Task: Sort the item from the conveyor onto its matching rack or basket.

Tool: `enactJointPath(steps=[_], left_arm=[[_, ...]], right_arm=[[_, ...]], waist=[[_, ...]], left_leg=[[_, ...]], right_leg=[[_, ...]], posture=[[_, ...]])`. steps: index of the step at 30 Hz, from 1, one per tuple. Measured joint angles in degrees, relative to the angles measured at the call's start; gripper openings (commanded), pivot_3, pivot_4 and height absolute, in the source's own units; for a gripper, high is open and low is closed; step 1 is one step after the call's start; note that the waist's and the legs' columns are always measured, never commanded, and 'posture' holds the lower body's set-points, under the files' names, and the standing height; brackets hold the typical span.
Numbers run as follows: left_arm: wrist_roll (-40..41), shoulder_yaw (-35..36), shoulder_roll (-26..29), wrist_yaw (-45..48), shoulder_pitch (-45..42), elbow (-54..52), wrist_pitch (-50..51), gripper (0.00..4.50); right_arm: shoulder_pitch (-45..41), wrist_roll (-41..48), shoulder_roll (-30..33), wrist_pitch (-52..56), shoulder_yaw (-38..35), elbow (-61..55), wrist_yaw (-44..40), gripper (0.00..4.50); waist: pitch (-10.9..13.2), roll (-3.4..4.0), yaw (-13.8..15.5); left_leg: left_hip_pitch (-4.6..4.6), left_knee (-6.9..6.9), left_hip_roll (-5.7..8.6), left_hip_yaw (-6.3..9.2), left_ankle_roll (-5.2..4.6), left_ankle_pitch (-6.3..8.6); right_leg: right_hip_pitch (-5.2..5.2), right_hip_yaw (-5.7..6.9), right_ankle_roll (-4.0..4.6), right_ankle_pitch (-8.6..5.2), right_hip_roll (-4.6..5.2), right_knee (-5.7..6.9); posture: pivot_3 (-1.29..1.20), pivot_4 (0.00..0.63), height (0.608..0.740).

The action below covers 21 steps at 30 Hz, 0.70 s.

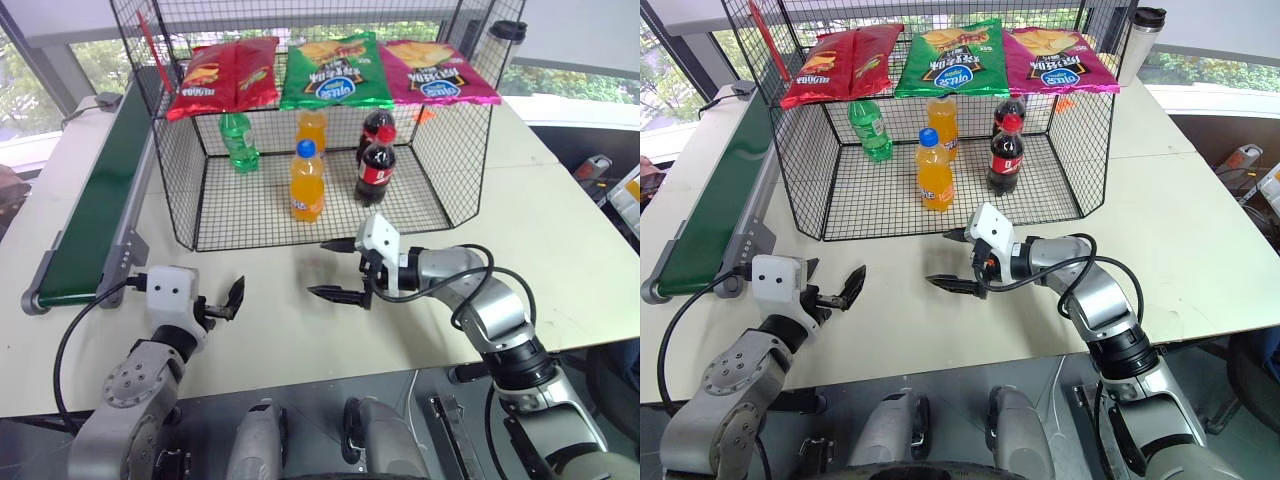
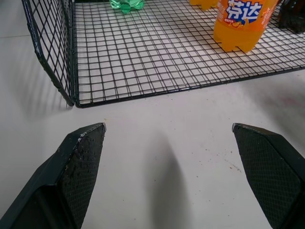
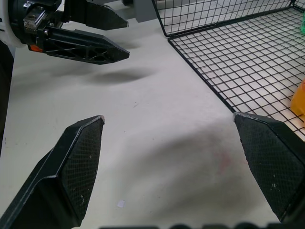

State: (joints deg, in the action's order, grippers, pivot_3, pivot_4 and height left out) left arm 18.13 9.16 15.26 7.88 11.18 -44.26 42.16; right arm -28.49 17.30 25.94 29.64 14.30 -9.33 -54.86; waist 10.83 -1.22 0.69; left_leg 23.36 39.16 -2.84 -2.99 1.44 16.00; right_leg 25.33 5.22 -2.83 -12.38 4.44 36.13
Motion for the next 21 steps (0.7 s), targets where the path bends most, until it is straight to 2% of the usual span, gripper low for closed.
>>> enactJointPath(steps=[21], left_arm=[[-0.1,0.0,0.4,0.4,-0.3,-0.8,-0.2,4.42]], right_arm=[[0.0,0.0,0.0,-0.1,0.0,0.0,-0.2,4.50]], waist=[[0.0,0.00,0.0]], left_leg=[[0.00,0.00,0.00,0.00,0.00,0.00]], right_leg=[[0.00,0.00,0.00,0.00,0.00,0.00]], posture=[[0.00,0.150,0.740]])
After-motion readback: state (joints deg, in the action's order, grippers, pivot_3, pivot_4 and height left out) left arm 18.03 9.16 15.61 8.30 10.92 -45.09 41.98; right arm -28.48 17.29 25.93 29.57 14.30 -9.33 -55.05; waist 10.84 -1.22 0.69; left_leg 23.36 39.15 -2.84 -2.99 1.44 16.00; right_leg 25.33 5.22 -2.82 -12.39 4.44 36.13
